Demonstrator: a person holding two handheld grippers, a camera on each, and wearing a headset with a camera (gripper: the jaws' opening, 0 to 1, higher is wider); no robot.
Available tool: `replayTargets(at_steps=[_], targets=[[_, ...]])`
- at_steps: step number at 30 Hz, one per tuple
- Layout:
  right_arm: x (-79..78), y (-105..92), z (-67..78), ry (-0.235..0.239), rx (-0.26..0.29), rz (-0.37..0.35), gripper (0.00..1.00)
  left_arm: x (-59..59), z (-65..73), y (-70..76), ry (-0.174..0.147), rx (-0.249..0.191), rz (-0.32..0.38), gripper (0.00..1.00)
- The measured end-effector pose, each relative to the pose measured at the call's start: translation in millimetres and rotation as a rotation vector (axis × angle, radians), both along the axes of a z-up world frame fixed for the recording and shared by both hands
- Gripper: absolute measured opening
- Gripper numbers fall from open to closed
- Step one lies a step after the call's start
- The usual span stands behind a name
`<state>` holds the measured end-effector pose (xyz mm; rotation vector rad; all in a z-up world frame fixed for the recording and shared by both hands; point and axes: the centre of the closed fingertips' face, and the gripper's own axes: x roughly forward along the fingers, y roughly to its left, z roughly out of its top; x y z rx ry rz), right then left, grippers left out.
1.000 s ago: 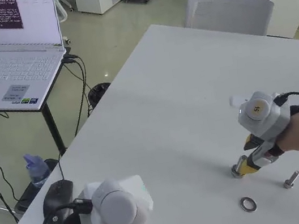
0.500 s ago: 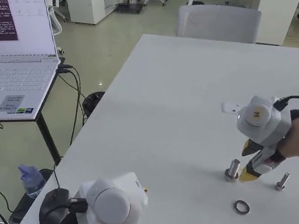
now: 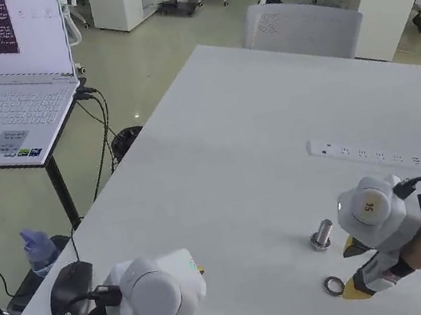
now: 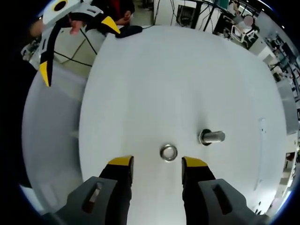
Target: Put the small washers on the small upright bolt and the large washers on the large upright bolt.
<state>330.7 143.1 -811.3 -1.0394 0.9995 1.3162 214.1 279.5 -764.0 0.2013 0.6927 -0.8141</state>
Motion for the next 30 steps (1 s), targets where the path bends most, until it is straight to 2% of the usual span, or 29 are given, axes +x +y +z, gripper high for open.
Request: replayTargets(at_steps=[6, 12, 16, 18, 19, 21, 22, 26, 30], targets=[[-1.0, 1.3, -2.5, 0.012, 0.010, -0.016, 0.43, -2.2, -1.3, -0.4, 0.006, 0.008, -0.006, 0.98], [1.9, 2.5, -14.9, 0.031, 0.012, -0.033, 0.42, -1.3, 4.9, -0.5, -0.009, -0.002, 0.001, 0.97], [6.9, 1.0, -26.6, 0.032, 0.005, -0.043, 0.41, -3.4, 1.0, 0.2, -0.002, 0.019, -0.008, 0.96], [9.7, 0.6, -31.6, 0.029, 0.010, -0.040, 0.41, -5.6, 0.2, -0.2, 0.015, 0.014, -0.009, 0.96], [10.5, 1.5, -34.4, 0.034, 0.022, -0.039, 0.41, -5.3, 1.3, -0.2, 0.013, 0.010, -0.005, 0.96], [12.4, 0.4, -39.9, 0.036, 0.018, -0.038, 0.41, -3.9, 3.2, 0.2, 0.002, 0.004, 0.001, 0.96], [15.5, -0.2, -43.9, 0.023, 0.013, -0.026, 0.41, -4.6, 2.6, 1.0, 0.008, 0.007, 0.003, 0.95], [20.1, 0.3, -51.3, 0.023, 0.004, -0.022, 0.40, -7.2, 0.9, 1.3, 0.020, 0.015, -0.002, 0.94], [24.6, -2.0, -59.0, 0.015, -0.027, 0.002, 0.39, -9.2, -0.2, 0.1, 0.024, 0.022, -0.013, 0.92]])
